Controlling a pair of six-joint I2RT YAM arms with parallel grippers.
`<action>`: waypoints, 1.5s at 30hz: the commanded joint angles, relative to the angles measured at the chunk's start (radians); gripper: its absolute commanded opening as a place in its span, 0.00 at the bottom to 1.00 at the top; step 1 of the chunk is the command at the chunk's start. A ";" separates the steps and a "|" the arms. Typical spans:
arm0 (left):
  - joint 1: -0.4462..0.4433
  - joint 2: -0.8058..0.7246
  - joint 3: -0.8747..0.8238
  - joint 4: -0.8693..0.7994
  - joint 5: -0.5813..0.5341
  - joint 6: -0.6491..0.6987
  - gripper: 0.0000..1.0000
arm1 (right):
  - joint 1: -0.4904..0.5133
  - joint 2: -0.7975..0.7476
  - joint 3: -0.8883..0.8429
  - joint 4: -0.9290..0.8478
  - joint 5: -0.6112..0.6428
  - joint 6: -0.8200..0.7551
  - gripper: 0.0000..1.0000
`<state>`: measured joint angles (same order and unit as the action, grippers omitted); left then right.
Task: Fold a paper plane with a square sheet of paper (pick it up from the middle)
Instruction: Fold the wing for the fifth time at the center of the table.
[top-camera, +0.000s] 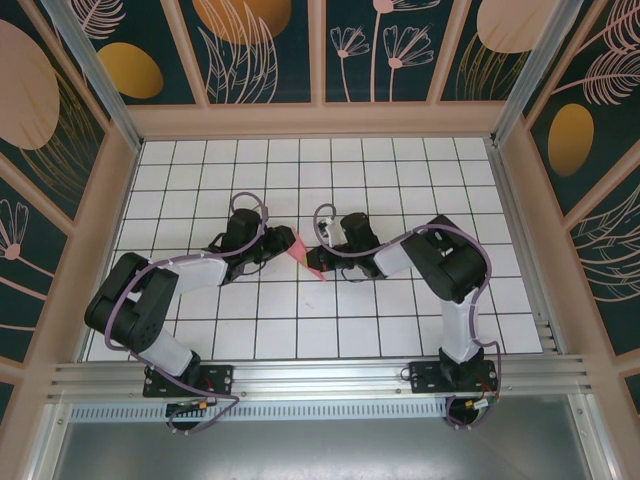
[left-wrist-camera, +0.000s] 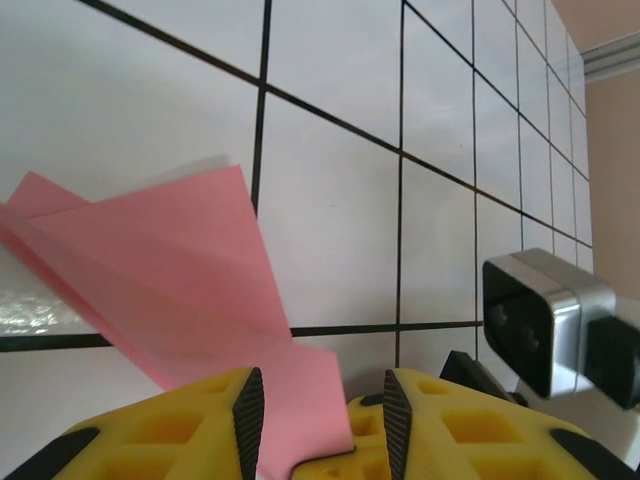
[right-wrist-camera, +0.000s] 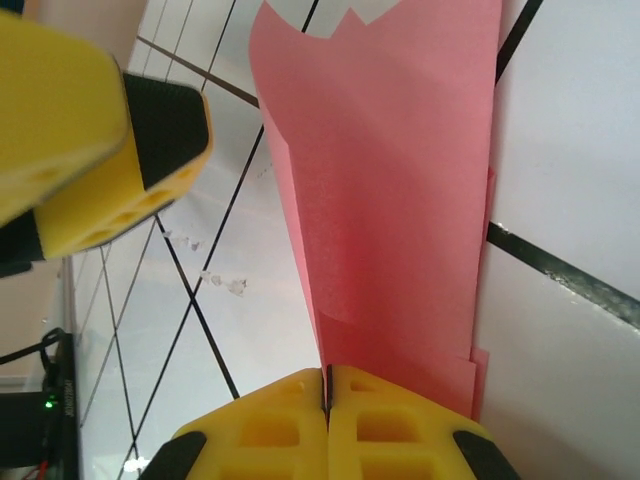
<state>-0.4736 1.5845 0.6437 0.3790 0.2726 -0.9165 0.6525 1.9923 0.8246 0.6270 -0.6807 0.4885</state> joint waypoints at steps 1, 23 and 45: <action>-0.007 0.004 -0.008 0.050 0.010 0.012 0.37 | -0.015 0.028 0.026 0.009 -0.062 0.056 0.00; -0.007 0.093 -0.009 0.124 0.084 0.002 0.25 | -0.067 0.105 0.083 -0.121 -0.080 0.218 0.00; -0.008 0.204 0.029 0.159 0.117 0.009 0.20 | -0.100 0.135 0.092 -0.168 -0.109 0.342 0.00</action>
<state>-0.4744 1.7737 0.6491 0.5159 0.3790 -0.9173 0.5697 2.0789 0.9215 0.5640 -0.8360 0.8227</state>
